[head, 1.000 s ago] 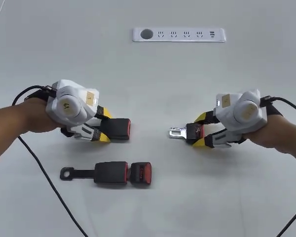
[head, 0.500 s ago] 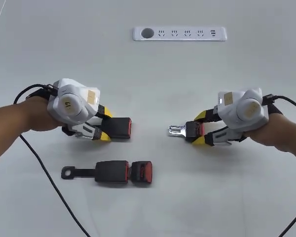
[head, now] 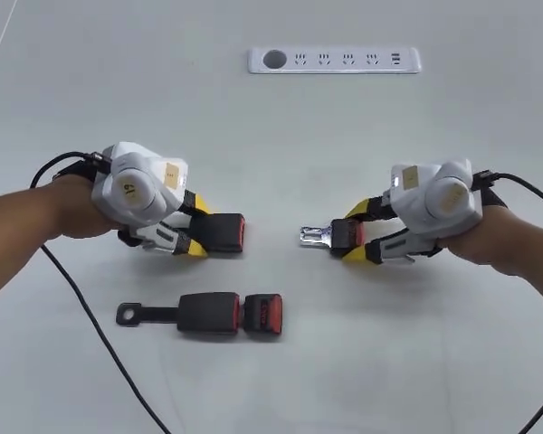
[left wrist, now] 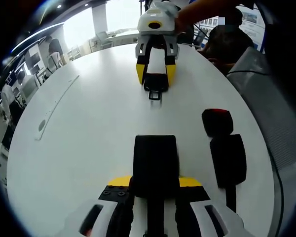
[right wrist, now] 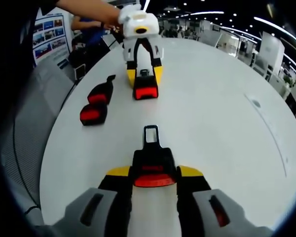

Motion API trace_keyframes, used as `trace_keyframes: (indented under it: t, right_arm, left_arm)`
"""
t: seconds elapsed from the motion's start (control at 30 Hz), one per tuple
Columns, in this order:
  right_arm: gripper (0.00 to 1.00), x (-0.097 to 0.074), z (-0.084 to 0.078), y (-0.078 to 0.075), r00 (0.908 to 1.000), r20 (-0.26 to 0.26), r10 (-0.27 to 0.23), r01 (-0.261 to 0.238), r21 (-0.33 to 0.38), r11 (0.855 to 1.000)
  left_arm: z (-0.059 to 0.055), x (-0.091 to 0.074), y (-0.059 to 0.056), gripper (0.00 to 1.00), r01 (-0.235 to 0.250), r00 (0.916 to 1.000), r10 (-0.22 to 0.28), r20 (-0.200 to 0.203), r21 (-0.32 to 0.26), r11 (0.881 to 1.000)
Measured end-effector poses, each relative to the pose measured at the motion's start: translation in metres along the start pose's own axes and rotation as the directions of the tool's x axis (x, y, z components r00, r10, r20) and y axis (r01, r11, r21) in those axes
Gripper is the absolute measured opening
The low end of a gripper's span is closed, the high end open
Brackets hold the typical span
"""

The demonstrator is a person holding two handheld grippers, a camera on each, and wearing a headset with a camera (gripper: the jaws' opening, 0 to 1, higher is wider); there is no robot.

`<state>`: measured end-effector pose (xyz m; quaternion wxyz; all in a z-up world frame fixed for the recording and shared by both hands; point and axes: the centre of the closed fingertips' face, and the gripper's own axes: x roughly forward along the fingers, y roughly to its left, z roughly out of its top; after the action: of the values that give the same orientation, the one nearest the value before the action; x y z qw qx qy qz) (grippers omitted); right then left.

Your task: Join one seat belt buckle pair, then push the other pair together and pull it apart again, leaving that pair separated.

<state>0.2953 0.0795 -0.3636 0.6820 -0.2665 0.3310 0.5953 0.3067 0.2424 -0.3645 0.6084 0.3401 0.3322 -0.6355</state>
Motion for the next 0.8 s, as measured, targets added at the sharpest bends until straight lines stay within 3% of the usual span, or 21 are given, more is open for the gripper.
trace_keyframes:
  t: [0.8]
  right_arm:
    - [0.35, 0.03, 0.03, -0.005, 0.9994, 0.034, 0.007, -0.006, -0.02, 1.0]
  left_arm:
    - [-0.001, 0.0, -0.001, 0.33, 0.0, 0.9999, 0.0, -0.015, -0.001, 1.0]
